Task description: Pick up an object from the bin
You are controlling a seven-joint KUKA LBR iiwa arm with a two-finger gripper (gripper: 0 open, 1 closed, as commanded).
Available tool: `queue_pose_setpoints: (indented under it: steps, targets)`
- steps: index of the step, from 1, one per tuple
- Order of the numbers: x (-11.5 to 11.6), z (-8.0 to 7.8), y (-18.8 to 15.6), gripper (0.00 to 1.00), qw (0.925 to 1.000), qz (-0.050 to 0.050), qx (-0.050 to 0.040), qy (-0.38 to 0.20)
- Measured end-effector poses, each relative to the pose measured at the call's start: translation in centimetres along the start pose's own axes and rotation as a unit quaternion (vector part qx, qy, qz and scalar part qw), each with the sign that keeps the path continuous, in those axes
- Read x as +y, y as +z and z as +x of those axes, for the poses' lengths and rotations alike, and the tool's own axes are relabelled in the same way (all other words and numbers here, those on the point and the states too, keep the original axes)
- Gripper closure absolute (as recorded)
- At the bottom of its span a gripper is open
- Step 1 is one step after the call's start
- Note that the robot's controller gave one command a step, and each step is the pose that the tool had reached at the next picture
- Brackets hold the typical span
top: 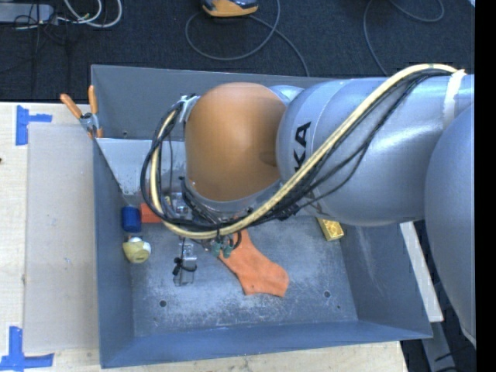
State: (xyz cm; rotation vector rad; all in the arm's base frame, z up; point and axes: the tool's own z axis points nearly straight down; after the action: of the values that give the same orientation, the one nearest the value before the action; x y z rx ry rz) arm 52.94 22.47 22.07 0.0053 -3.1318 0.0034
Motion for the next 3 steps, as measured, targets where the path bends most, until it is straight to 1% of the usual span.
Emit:
queue_pose_setpoints:
  steps: [1,2,3]
  targets:
    - [-0.1,-0.2,-0.5,0.0,1.0,-0.001,-0.0039,0.002]
    - [-1.9,-1.5,-1.5,0.0,0.9996,-0.001,-0.002,0.029]
    - [-5.3,-2.9,-0.6,0.0,0.9993,-0.001,-0.0032,0.036]
